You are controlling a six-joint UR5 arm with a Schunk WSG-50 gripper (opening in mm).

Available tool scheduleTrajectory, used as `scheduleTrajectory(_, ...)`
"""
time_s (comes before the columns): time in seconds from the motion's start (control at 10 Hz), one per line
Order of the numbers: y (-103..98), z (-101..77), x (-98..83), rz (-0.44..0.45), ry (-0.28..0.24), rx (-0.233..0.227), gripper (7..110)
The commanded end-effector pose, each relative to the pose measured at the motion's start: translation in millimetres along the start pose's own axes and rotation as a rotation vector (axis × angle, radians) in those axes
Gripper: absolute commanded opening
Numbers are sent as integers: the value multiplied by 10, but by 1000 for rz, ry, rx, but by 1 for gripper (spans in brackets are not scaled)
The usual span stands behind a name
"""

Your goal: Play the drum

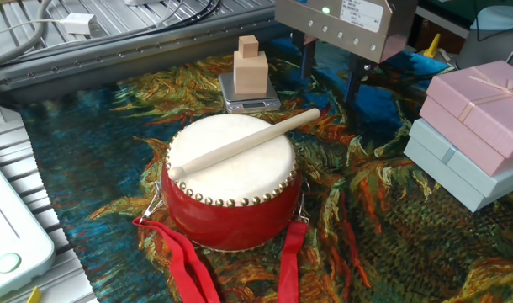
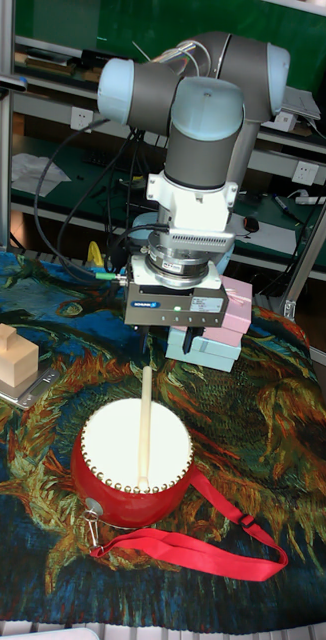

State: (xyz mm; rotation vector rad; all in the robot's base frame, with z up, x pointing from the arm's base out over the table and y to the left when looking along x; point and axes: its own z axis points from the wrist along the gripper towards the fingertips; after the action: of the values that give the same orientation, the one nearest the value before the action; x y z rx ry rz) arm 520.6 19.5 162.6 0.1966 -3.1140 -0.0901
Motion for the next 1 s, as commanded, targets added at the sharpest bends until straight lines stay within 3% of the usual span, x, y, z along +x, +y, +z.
scheduleTrajectory(0.0, -12, -13, -17, 14, -7, 3, 66)
scheduleTrajectory(0.3, -248, -25, 7, -41, 5, 97, 66)
scheduleTrajectory(0.5, -181, -19, -6, -30, -1, 70, 66)
scheduleTrajectory(0.9, -174, -19, -14, -28, -5, 68, 66)
